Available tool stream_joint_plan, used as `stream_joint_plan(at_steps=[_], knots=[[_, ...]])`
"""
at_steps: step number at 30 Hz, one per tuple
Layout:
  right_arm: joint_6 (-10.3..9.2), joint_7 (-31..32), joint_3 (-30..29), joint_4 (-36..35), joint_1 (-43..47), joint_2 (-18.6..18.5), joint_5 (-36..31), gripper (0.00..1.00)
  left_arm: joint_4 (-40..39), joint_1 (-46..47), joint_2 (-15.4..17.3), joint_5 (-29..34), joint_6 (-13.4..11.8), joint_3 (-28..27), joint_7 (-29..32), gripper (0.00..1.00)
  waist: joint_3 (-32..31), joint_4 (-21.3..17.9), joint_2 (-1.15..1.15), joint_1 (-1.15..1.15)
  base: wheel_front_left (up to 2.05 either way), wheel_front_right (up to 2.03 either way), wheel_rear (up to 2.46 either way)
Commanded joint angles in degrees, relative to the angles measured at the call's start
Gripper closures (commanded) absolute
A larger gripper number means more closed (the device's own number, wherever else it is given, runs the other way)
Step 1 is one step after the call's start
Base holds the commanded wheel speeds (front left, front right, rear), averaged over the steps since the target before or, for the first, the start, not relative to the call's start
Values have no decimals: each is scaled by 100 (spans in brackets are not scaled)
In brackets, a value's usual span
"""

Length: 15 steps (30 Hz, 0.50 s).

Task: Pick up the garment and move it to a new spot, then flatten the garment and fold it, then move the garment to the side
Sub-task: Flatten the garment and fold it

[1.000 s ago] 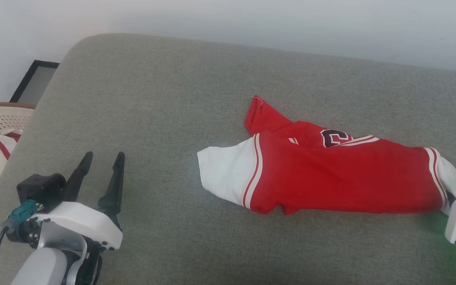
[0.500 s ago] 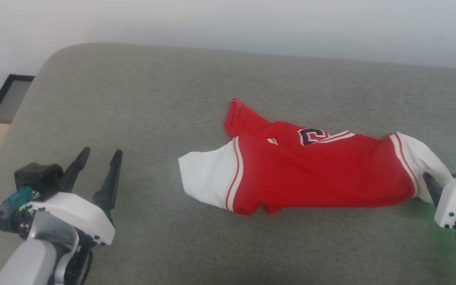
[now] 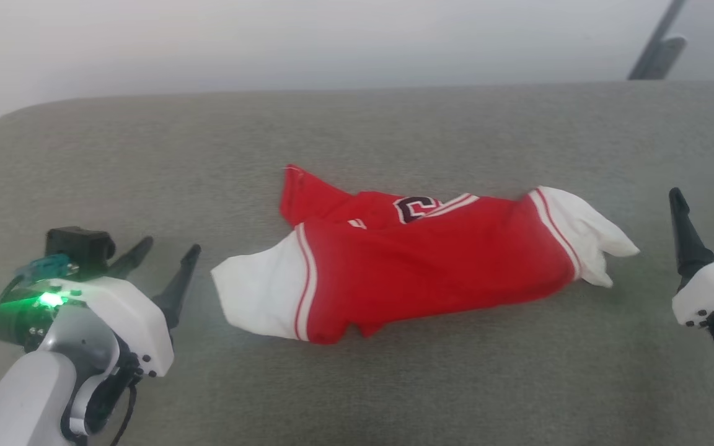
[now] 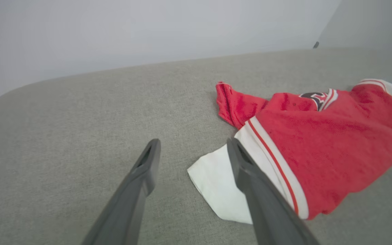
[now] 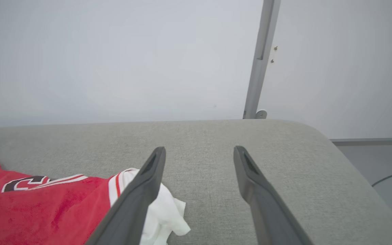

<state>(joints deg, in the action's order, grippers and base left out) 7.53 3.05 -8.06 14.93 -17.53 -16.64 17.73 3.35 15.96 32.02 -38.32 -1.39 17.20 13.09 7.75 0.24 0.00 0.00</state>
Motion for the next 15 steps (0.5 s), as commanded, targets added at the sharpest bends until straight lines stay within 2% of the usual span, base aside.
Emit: stream_joint_plan(at_steps=[1,5,9,15], knots=[[-8,-114,-25,-88,89,32,-64,0,43,93,2,-14,20,29,67,0,69,-159,0,0,0,0,0],[-5,-368,-121,-396,238,278,-199,0,280,167,67,-44,40,148,406,0,212,-370,0,0,0,0,0],[-5,-361,-234,-634,375,458,-244,0,476,286,84,-72,58,223,623,0,415,-532,0,0,0,0,0],[-5,-370,-194,-861,460,584,-202,0,827,483,111,-105,42,329,965,0,723,-696,0,0,0,0,0]])
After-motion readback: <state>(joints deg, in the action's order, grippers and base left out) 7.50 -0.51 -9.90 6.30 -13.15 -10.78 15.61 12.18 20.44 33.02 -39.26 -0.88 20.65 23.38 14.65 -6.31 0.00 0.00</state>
